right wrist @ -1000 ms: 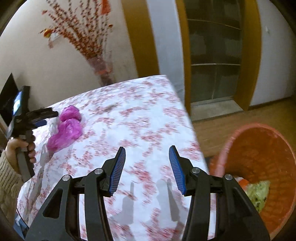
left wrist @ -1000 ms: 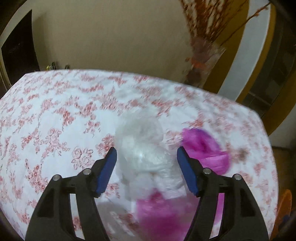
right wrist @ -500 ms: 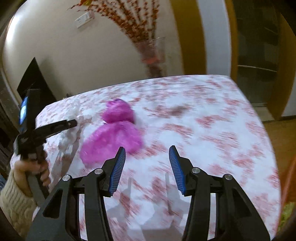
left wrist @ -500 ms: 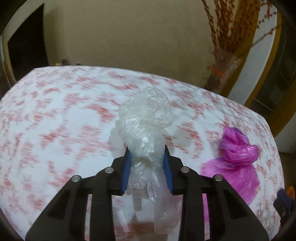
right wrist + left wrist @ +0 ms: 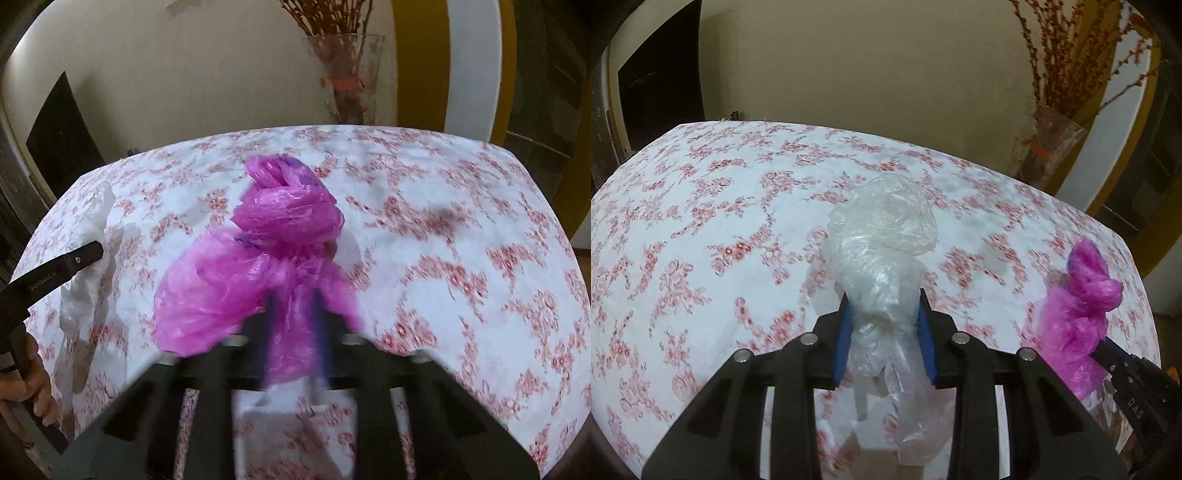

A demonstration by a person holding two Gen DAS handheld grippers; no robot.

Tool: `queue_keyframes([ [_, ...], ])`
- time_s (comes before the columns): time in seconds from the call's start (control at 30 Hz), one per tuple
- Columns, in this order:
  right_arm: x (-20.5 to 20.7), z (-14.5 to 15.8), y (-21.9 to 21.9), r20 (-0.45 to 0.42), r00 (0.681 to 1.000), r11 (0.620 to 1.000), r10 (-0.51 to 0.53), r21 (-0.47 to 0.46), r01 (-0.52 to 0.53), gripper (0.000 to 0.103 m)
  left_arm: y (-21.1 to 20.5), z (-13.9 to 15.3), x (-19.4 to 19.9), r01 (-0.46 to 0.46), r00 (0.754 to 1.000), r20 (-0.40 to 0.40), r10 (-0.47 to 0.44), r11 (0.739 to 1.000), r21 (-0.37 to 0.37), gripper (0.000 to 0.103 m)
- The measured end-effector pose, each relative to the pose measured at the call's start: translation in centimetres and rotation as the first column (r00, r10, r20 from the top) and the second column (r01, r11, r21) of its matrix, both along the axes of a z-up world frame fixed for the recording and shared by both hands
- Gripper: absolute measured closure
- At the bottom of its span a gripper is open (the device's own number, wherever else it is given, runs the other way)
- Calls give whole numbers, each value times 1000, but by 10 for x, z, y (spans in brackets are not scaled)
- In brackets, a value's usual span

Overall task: Collect trash
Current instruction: 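Carry both bags over the wastebasket and open both tools to drop them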

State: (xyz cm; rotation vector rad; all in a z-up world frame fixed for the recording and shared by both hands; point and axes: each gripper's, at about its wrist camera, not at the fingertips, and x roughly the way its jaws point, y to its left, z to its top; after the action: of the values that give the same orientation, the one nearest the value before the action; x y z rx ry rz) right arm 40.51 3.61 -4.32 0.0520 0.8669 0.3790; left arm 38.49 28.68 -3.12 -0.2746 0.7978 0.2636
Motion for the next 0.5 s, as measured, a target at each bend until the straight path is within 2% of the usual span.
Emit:
queue_keyframes([
  [0.3,-54,30,-99,66,987,989,-148,37,146,100,-50,17,-24,106,994,32,-106,994,-10,71],
  [0.5,-108,63,-165,149,957,968,-249,57,243,100,-97,38,-49,197,978,69,-196,980,-9,70],
])
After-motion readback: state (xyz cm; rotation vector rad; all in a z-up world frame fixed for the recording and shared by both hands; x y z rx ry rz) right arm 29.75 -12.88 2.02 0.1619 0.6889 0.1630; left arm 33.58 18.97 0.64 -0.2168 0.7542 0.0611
